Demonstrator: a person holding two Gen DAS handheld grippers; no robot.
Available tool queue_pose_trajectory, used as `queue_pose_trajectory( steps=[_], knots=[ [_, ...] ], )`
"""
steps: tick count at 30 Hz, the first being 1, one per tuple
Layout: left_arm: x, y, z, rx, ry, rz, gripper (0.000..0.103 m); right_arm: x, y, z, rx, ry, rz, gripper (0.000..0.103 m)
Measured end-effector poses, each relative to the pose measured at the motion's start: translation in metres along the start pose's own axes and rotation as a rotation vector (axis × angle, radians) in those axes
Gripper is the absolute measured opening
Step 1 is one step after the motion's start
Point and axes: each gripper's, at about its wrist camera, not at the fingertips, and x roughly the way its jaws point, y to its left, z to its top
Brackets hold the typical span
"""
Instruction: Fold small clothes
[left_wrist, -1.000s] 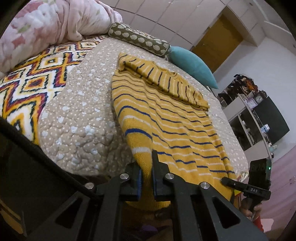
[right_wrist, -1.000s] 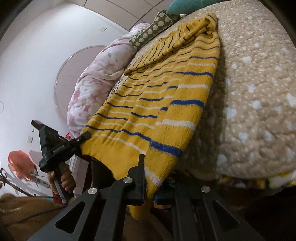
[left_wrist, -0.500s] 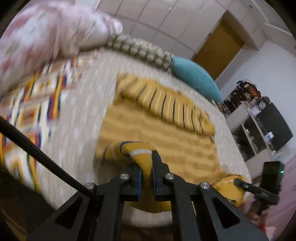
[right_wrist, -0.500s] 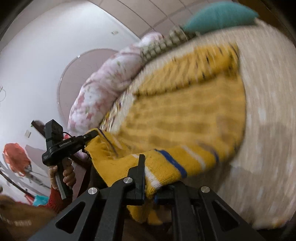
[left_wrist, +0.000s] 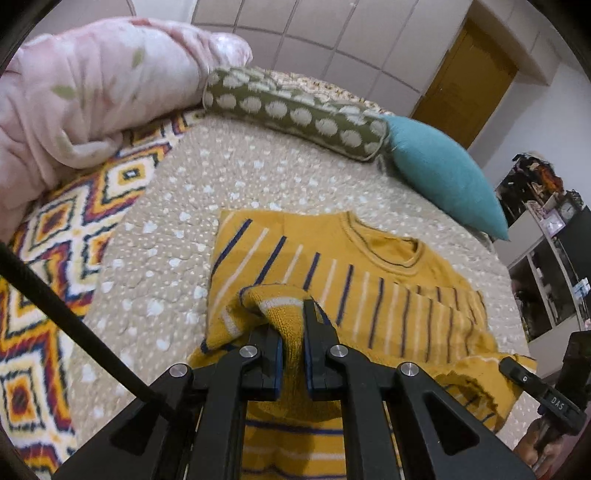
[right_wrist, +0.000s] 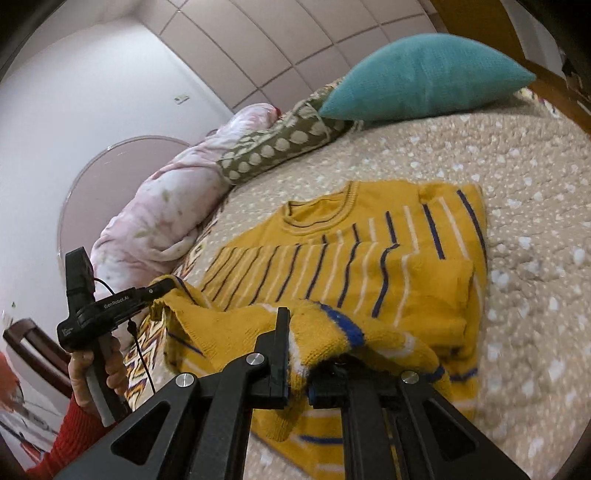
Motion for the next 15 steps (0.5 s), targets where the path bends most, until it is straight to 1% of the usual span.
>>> queue_pose_trajectory(
  steps=[2,3,4,7,10,11,12,13,14,15],
  knots=[
    [0.014,0.007,0.008,-0.027,0.026,-0.02,0.009,0.009,-0.004,0.009,0.017,0.008,0.004,0.008],
    [0.021,0.012,0.012,-0.05,0.039,-0.035,0.009,0.014,-0.008,0.015,0.032,0.01,0.007,0.011],
    [0.03,0.019,0.017,-0.093,0.059,-0.062,0.009,0.02,-0.014,0.021,0.054,0.012,0.01,0.011],
    [0.051,0.033,0.03,-0.191,0.094,-0.125,0.01,0.036,-0.037,0.038,0.168,0.004,0.041,0.012],
    [0.064,0.044,0.039,-0.28,0.114,-0.19,0.012,0.049,-0.062,0.051,0.3,-0.008,0.061,0.022],
    [0.067,0.048,0.043,-0.31,0.115,-0.223,0.015,0.052,-0.07,0.053,0.342,-0.017,0.067,0.024],
    [0.069,0.052,0.044,-0.333,0.111,-0.243,0.019,0.055,-0.079,0.056,0.387,-0.03,0.076,0.026],
    [0.069,0.055,0.046,-0.354,0.102,-0.261,0.02,0.056,-0.086,0.059,0.424,-0.043,0.087,0.029],
    [0.068,0.059,0.048,-0.372,0.086,-0.278,0.028,0.056,-0.09,0.062,0.443,-0.052,0.097,0.035],
    [0.065,0.062,0.049,-0.384,0.068,-0.283,0.039,0.057,-0.093,0.064,0.464,-0.066,0.109,0.042]
  ],
)
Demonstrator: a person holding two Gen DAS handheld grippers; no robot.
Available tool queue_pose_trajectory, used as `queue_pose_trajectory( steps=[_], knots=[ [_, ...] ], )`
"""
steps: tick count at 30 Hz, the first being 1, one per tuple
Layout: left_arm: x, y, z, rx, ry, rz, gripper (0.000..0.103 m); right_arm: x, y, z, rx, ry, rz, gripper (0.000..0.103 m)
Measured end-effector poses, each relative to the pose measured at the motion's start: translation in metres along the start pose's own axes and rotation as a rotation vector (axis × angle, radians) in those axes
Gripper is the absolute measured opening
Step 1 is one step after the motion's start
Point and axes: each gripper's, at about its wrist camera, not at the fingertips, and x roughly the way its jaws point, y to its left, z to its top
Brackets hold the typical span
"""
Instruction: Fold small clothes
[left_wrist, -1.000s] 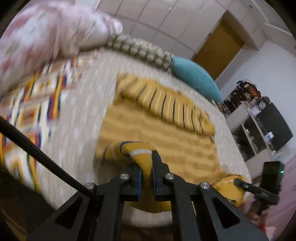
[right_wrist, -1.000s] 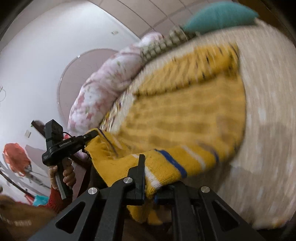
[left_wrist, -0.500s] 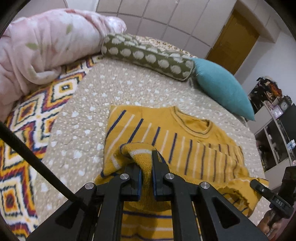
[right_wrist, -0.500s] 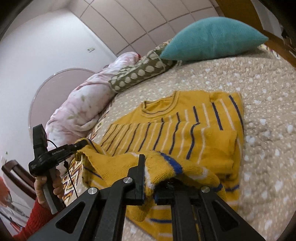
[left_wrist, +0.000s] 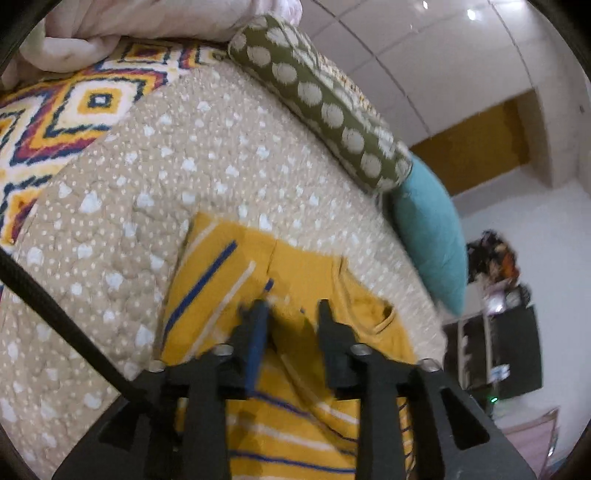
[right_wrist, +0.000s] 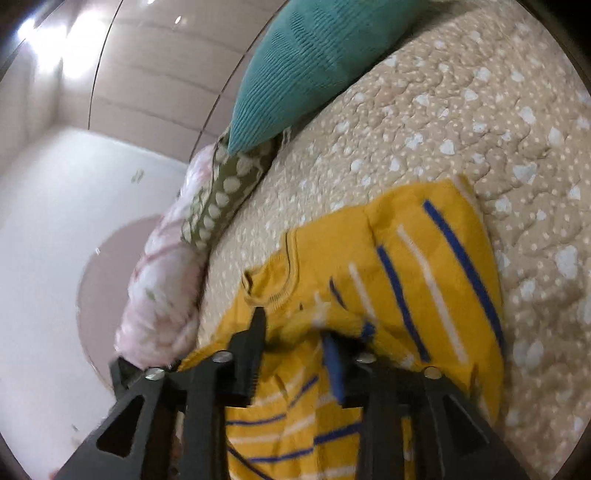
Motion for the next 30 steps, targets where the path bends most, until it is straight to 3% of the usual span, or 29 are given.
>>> queue_pose_trajectory(
  steps=[2,5,7,12,17,20,24,25,26,28,30],
  knots=[
    [-0.008,0.005,0.006,-0.023,-0.044,-0.007,0.05,-0.001,0.001,0.004,0.004,-0.021,-0.007,0.051],
    [-0.016,0.012,0.015,-0.047,-0.065,-0.003,0.051,0.003,0.005,0.009,-0.015,-0.039,-0.039,0.058],
    [-0.021,0.015,0.015,-0.033,-0.072,0.022,0.051,0.003,0.011,0.012,-0.056,-0.064,-0.105,0.061],
    [-0.032,0.011,-0.003,0.06,-0.051,0.101,0.051,-0.013,0.026,0.021,-0.137,-0.112,-0.187,0.067],
    [-0.05,-0.001,-0.04,0.221,-0.042,0.204,0.051,-0.059,0.039,-0.004,-0.293,-0.092,-0.235,0.067],
    [-0.063,-0.005,-0.071,0.312,-0.039,0.229,0.053,-0.081,0.047,-0.04,-0.422,-0.039,-0.279,0.045],
    [-0.065,-0.012,-0.106,0.45,-0.025,0.294,0.053,-0.095,0.037,-0.086,-0.49,0.006,-0.291,0.044],
    [-0.061,-0.013,-0.113,0.487,-0.011,0.332,0.053,-0.094,0.033,-0.094,-0.504,0.023,-0.299,0.041],
    [-0.055,-0.013,-0.119,0.524,0.001,0.403,0.053,-0.09,0.026,-0.102,-0.51,0.048,-0.315,0.031],
    [-0.046,-0.007,-0.123,0.552,0.003,0.522,0.053,-0.084,0.005,-0.107,-0.485,0.077,-0.412,0.023],
    [-0.047,0.004,-0.114,0.504,-0.013,0.577,0.053,-0.085,-0.008,-0.102,-0.461,0.065,-0.487,0.0]
  ],
)
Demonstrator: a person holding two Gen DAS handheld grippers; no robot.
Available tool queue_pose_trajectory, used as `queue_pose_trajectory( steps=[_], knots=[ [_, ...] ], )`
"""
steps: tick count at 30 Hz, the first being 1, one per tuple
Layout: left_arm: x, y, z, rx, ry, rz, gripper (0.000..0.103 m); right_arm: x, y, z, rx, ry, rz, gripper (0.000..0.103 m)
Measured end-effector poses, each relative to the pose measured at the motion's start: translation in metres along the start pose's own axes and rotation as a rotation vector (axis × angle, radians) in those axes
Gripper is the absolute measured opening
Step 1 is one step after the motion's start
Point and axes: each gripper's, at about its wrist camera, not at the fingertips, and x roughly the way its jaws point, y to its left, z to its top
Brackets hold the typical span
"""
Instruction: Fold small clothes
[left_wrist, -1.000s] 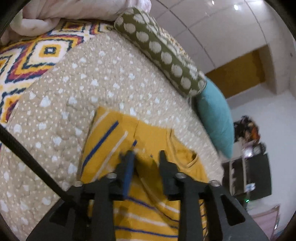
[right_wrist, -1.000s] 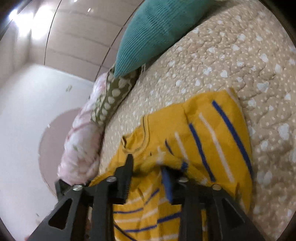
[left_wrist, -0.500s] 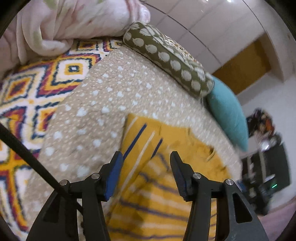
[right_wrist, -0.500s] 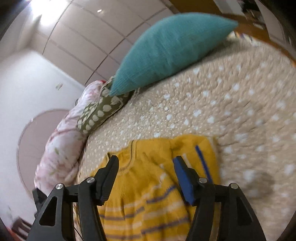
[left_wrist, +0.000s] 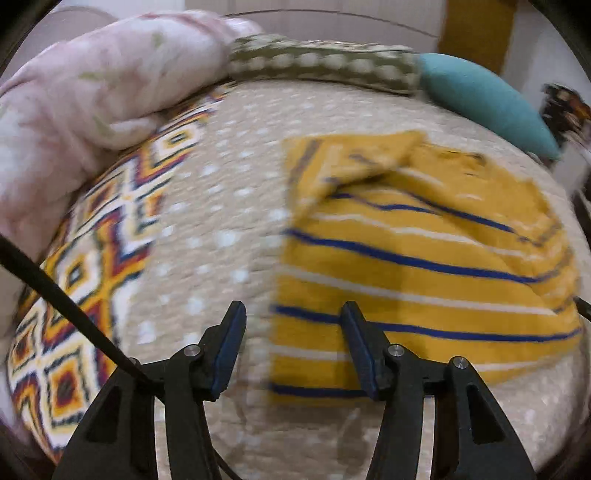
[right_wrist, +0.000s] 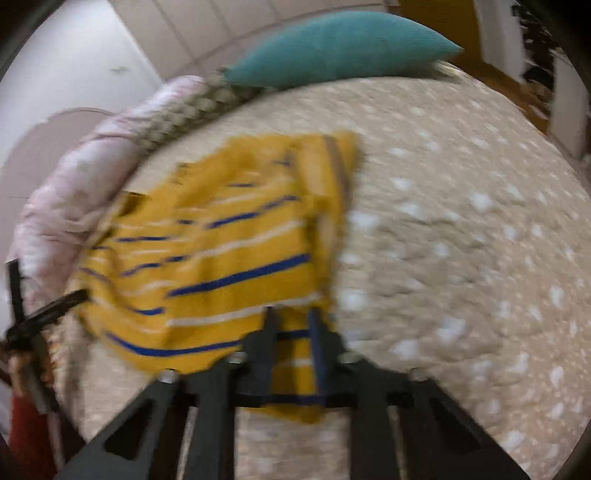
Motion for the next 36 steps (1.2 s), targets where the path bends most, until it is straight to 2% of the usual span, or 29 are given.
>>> queue_pose_trajectory(
  steps=[1,2,3,6,9,13,17,19,21,24,29,34,36],
  knots=[
    [0.001,0.009,0.001,-0.043,0.001,0.0,0.053,-0.003,-0.002,0.0,0.012,-0.01,-0.023,0.003],
    [0.0,0.019,0.001,-0.091,-0.002,-0.012,0.053,-0.012,-0.001,0.002,0.014,-0.037,-0.076,0.009],
    [0.0,0.026,0.0,-0.126,-0.007,-0.019,0.053,-0.02,0.005,0.004,-0.004,-0.062,-0.089,0.01],
    [0.001,0.035,-0.007,-0.189,-0.02,-0.021,0.057,-0.037,0.031,0.009,-0.052,-0.105,-0.029,0.01],
    [0.005,0.038,-0.02,-0.219,-0.043,-0.018,0.06,-0.033,0.081,0.014,-0.145,-0.107,0.049,0.01],
    [0.007,0.043,-0.036,-0.238,-0.095,-0.052,0.061,0.005,0.166,0.014,-0.31,-0.044,0.109,0.01],
    [0.004,0.045,-0.037,-0.216,-0.11,-0.095,0.061,0.055,0.24,0.022,-0.444,0.0,0.126,0.009],
    [0.008,0.049,-0.04,-0.225,-0.108,-0.124,0.061,0.091,0.274,0.033,-0.495,0.032,0.11,0.009],
    [0.01,0.051,-0.041,-0.227,-0.107,-0.141,0.062,0.131,0.302,0.043,-0.554,0.066,0.037,0.009],
    [0.011,0.048,-0.041,-0.212,-0.111,-0.141,0.064,0.166,0.326,0.057,-0.594,0.069,-0.03,0.009],
    [0.014,0.047,-0.04,-0.193,-0.104,-0.151,0.069,0.208,0.365,0.086,-0.627,0.107,-0.061,0.009],
    [0.012,0.048,-0.04,-0.192,-0.098,-0.165,0.069,0.222,0.383,0.094,-0.678,0.103,-0.102,0.009],
    [0.01,0.049,-0.04,-0.194,-0.096,-0.175,0.069,0.218,0.384,0.099,-0.671,0.108,-0.107,0.019]
  ],
)
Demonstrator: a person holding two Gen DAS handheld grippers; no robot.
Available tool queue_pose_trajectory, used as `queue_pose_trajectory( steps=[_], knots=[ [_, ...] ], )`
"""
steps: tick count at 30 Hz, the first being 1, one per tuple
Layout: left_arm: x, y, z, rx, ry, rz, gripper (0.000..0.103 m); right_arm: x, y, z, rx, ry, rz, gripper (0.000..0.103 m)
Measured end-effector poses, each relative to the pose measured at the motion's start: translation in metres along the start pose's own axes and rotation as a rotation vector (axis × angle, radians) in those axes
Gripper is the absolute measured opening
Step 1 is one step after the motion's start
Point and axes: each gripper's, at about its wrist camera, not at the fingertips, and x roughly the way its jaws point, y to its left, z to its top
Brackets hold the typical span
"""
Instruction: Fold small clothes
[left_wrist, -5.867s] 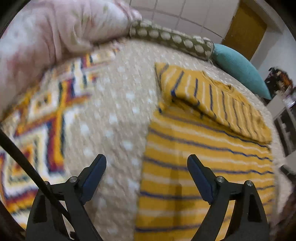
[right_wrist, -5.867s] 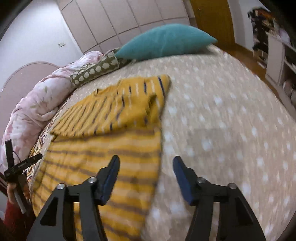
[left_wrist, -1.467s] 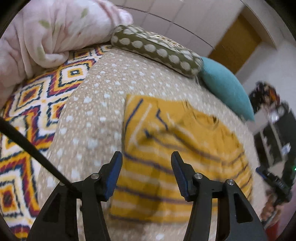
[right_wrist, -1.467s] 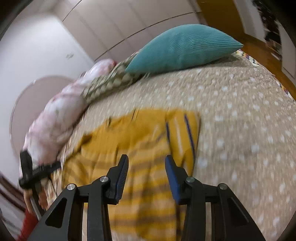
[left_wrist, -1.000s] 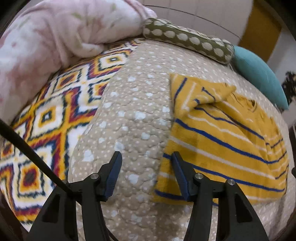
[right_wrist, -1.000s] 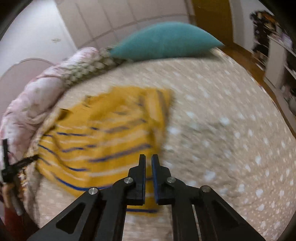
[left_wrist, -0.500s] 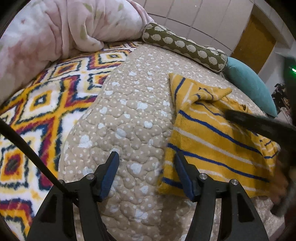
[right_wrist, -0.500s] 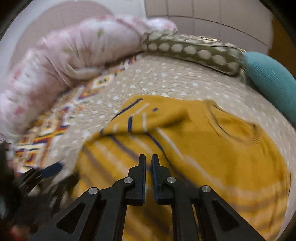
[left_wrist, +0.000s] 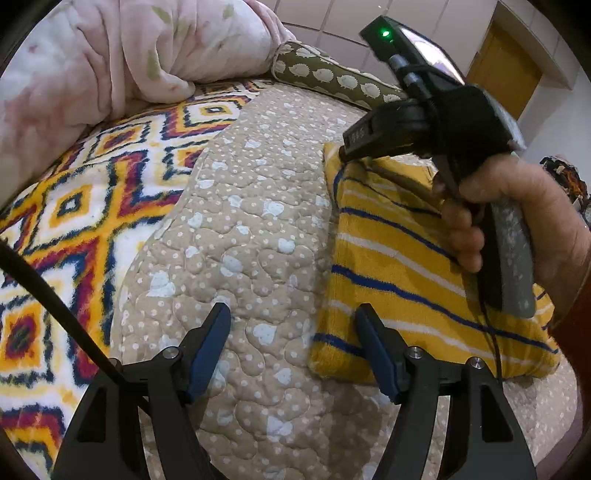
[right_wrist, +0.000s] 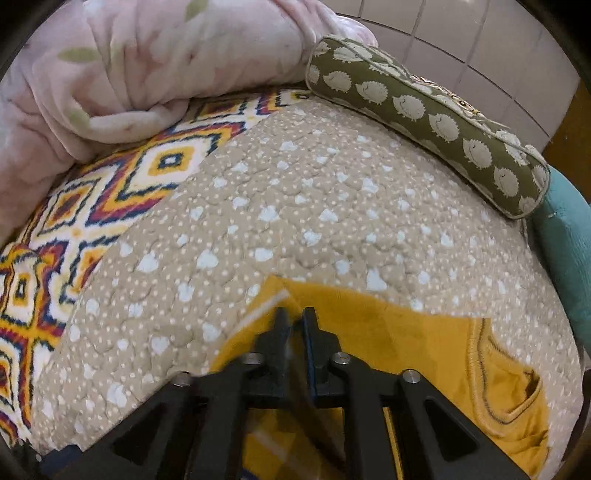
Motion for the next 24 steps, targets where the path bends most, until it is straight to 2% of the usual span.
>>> queue_pose_trajectory(
  steps=[2,5,11,16,20,23,24],
  knots=[
    [-0.005,0.001,-0.001,-0.016,-0.004,-0.019,0.069,-0.017,-0.006,-0.001,0.022,-0.033,0.002,0.019],
    [-0.015,0.007,0.001,-0.053,-0.018,-0.055,0.069,-0.051,-0.018,-0.017,0.07,-0.09,0.048,0.029],
    [-0.035,0.008,0.003,-0.069,-0.07,-0.034,0.069,-0.11,-0.056,-0.083,0.132,-0.134,0.062,0.03],
    [-0.042,0.007,0.001,-0.043,-0.083,0.033,0.069,-0.145,-0.139,-0.178,0.386,-0.149,0.048,0.03],
    [-0.034,0.006,0.0,-0.009,-0.062,0.104,0.069,-0.155,-0.195,-0.264,0.556,-0.101,0.005,0.03],
    [-0.031,0.011,0.001,-0.024,-0.063,0.151,0.069,-0.16,-0.225,-0.318,0.626,-0.069,-0.073,0.025],
    [-0.032,0.014,0.002,-0.039,-0.072,0.157,0.069,-0.165,-0.232,-0.33,0.636,-0.05,-0.139,0.03]
  ],
)
